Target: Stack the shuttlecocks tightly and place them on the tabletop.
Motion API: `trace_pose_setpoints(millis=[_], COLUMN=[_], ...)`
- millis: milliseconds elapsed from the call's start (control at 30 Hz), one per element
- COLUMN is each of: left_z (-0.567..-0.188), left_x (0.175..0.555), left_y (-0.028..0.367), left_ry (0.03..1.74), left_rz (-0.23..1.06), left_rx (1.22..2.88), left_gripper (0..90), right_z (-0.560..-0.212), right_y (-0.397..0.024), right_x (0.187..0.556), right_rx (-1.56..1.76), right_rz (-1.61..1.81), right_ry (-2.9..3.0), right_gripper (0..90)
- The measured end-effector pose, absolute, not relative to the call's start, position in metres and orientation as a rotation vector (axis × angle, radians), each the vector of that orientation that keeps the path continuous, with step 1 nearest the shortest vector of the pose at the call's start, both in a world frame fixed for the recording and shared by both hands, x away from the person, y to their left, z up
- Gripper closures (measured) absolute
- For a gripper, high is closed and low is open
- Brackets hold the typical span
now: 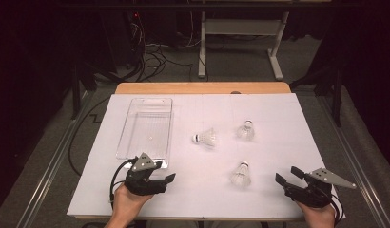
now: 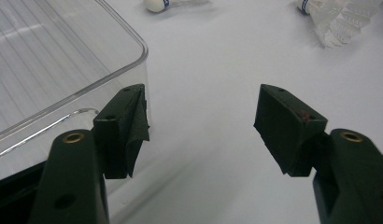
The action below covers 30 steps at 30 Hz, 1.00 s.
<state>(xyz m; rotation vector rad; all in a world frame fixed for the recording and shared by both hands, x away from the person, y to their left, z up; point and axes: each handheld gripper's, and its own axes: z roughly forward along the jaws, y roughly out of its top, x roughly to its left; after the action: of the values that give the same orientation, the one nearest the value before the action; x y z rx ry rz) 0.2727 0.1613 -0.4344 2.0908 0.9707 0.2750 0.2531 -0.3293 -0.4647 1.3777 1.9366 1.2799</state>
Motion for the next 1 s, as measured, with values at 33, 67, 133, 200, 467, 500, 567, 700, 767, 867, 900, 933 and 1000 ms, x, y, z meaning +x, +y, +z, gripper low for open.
trace_pose_setpoints(millis=[33,67,133,200,467,500,567,700,767,867,900,933,1000], left_z=[-0.435,-0.435,-0.435,-0.435,-0.435,-0.435,-0.436,-0.436,-0.437,-0.437,-0.437,-0.437,-0.438], left_x=[0.272,0.272,0.271,0.270,0.267,0.266,0.266,0.265,0.265,0.264,0.264,0.264,0.263], left_y=[0.162,0.164,0.167,0.169,0.179,0.179,0.181,0.184,0.185,0.187,0.188,0.189,0.191], left_ry=[0.974,0.975,0.980,0.988,1.010,1.012,1.015,1.023,1.024,1.026,1.028,1.030,1.036], left_rz=[0.274,0.272,0.273,0.275,0.280,0.281,0.282,0.285,0.288,0.290,0.290,0.292,0.294], left_rx=[2.086,2.087,2.083,2.077,2.053,2.050,2.048,2.039,2.041,2.037,2.035,2.032,2.024], left_gripper=[35.1,35.0,34.9,34.8,34.8,34.8,34.7,34.4,34.1,33.7,33.5,33.4,33.3], right_z=[-0.465,-0.465,-0.465,-0.465,-0.465,-0.465,-0.465,-0.465,-0.465,-0.465,-0.465,-0.465,-0.465], right_y=[-0.329,-0.329,-0.329,-0.329,-0.329,-0.329,-0.329,-0.329,-0.329,-0.329,-0.329,-0.329,-0.329], right_x=[0.253,0.253,0.253,0.253,0.253,0.253,0.253,0.253,0.253,0.253,0.253,0.253,0.253], right_rx=[1.376,1.378,1.378,1.377,1.374,1.375,1.375,1.375,1.376,1.377,1.374,1.375,1.374], right_rz=[1.280,1.280,1.280,1.280,1.279,1.279,1.279,1.278,1.278,1.278,1.277,1.278,1.277], right_ry=[1.937,1.938,1.937,1.939,1.940,1.939,1.939,1.941,1.941,1.941,1.941,1.941,1.941], right_gripper=[28.8,28.8,28.8,28.8,28.8,28.8,28.8,28.8,28.8,28.8,28.8,28.9,28.8])
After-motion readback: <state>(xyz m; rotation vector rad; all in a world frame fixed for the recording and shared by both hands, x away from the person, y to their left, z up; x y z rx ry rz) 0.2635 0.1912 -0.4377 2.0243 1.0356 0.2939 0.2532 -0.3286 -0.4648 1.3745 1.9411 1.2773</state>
